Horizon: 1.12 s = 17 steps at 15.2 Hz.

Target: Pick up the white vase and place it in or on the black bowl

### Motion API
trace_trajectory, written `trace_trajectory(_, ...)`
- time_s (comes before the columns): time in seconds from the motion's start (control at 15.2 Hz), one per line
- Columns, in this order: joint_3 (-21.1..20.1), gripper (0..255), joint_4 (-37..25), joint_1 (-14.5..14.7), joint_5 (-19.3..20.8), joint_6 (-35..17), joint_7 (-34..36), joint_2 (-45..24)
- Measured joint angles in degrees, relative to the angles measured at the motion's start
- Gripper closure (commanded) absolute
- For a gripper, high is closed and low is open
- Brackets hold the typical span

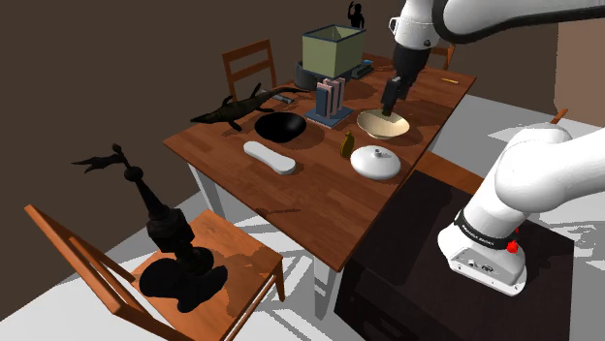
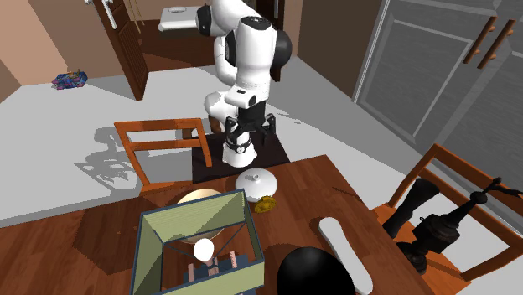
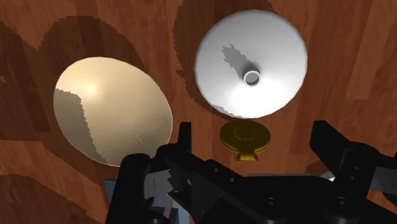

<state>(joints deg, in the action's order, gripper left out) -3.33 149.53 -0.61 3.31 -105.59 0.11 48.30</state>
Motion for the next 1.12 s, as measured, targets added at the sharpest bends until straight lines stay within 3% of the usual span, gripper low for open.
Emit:
trace_trajectory(0.46, -1.56, 0, 11.54, 0.85, -2.54, -12.72, 3.99, -2.24)
trace_trajectory(1.12, -2.26, 0, 16.71, 0.89, -2.93, -22.15, 5.05, -6.6)
